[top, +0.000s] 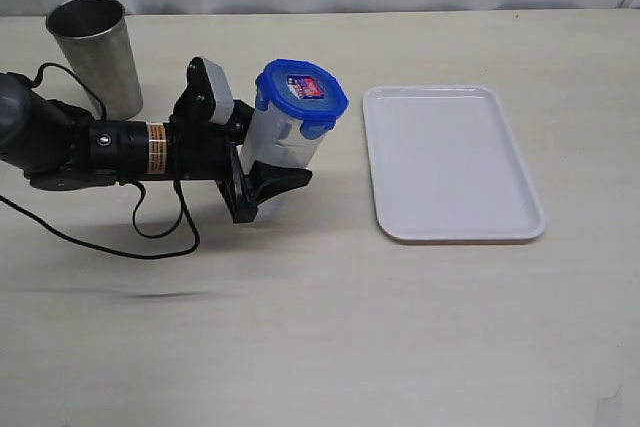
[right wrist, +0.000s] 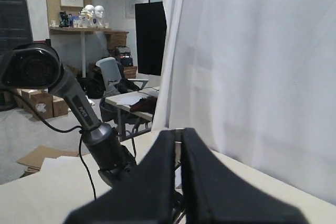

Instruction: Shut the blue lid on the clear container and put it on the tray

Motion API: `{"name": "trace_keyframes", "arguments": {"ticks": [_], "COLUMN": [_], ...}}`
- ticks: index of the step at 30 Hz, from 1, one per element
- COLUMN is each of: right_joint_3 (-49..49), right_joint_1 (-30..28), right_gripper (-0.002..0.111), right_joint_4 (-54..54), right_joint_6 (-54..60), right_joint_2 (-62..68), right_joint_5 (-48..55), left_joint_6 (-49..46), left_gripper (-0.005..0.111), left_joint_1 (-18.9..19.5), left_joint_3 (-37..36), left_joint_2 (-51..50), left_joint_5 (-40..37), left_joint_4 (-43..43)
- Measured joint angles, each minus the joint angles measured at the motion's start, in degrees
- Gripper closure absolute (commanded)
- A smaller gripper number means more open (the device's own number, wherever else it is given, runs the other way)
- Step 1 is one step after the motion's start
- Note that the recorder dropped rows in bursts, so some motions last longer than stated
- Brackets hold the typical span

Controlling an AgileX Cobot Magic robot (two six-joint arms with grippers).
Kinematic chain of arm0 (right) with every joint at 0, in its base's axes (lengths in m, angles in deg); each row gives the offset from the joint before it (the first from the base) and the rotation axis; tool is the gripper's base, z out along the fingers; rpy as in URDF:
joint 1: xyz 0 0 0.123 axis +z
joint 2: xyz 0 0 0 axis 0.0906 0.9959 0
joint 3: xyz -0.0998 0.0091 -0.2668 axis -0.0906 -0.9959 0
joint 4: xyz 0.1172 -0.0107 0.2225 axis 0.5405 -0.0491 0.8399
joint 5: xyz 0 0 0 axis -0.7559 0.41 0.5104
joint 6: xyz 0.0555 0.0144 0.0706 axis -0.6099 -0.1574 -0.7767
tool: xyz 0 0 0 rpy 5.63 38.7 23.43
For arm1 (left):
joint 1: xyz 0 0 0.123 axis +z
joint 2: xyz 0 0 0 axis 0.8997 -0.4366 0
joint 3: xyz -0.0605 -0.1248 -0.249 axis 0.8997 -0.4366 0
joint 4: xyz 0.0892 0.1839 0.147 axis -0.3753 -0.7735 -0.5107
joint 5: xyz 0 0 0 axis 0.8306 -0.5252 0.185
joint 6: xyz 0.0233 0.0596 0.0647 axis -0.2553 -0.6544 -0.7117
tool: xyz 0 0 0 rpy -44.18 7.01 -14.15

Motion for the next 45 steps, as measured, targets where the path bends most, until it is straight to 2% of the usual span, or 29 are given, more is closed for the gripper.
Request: {"name": "trace_keyframes", "arguments": {"ticks": [14, 27, 32, 38, 45], "right_joint_3": [0.0, 0.0, -3.07, -10.6, -18.71], "right_joint_1": [0.0, 0.0, -0.76, -6.81, -19.13], "right_gripper": [0.104, 0.104, 0.104, 0.104, 0.104], "right_joint_4": [0.34, 0.34, -2.37, -2.61, -2.61], "right_joint_6": [-0.1, -0.43, -0.43, -0.43, -0.43], "right_joint_2": [-9.2, -9.46, -9.49, -9.49, -9.49], "right_joint_5": [2.18, 2.77, 1.72, 1.21, 1.21], "left_joint_6": [0.0, 0.0, 0.0, 0.0, 0.0], "left_gripper": [0.107, 0.107, 0.107, 0.107, 0.107], "left_joint_1": [0.0, 0.0, 0.0, 0.0, 0.0], "left_joint_3": [0.0, 0.0, 0.0, 0.0, 0.0], "left_joint_2": [0.0, 0.0, 0.0, 0.0, 0.0], "left_joint_5": [0.0, 0.03, 0.13, 0.25, 0.45], "left_joint_4": [0.0, -0.36, -0.45, -0.58, -0.58]}}
